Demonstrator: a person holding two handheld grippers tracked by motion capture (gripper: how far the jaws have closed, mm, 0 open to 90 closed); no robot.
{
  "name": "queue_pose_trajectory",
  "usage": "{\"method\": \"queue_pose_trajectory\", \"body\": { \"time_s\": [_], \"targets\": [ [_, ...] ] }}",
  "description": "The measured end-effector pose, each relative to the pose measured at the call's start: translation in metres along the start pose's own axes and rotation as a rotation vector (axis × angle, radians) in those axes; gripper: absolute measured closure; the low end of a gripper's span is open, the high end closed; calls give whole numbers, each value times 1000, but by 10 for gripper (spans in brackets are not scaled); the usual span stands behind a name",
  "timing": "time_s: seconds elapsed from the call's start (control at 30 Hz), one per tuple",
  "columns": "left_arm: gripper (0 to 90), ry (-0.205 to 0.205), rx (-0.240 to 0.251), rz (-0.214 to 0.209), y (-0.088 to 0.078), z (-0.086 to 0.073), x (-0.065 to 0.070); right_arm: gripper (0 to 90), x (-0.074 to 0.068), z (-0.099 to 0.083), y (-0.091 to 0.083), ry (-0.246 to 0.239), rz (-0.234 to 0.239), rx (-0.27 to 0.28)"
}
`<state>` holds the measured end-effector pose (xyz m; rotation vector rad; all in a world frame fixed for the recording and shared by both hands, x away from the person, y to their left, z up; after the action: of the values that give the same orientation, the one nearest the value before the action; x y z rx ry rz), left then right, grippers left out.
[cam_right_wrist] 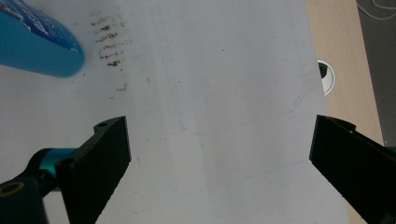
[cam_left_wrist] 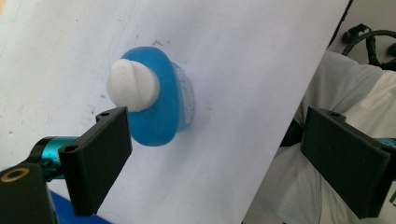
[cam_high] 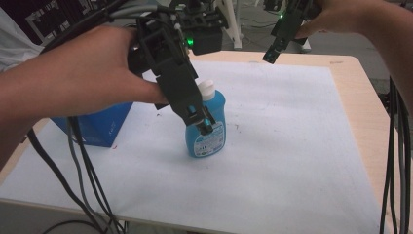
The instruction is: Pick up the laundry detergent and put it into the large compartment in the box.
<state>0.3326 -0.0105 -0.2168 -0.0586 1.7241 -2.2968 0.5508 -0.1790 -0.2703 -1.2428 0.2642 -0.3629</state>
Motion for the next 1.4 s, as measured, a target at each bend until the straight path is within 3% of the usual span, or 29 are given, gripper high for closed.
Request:
{"method": "queue_pose_trajectory", "body": {
  "time_s": [0.1, 0.43, 0.67, 0.9, 1.4],
  "targets": [
    [90, -15, -11, 1, 6, 1, -10, 44, 2, -1, 1, 6, -1, -4],
    [90, -29, -13, -20, 20, 3, -24, 44, 2, 0, 1, 2, 2, 2],
    [90, -66, -10, -33, 42, 0, -35, 44, 2, 0, 1, 0, 5, 7],
    [90, -97, -35, -27, 62, -4, -40, 44, 2, 0, 2, 0, 6, 7],
    [91, -125, -39, -29, 82, -5, -44, 44, 2, 1, 3, -4, 4, 9]
  ]
}}
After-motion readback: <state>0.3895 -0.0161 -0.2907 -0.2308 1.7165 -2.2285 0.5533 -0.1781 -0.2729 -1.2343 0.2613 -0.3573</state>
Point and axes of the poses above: each handheld gripper's, and its own axes: y roughly forward along the jaws, z roughly out of its top, x roughly to its right, the point moved 1 cm from there along y, roughly forward along the jaws, and after that the axes turned 14 degrees about y, right-handed, at the moved point
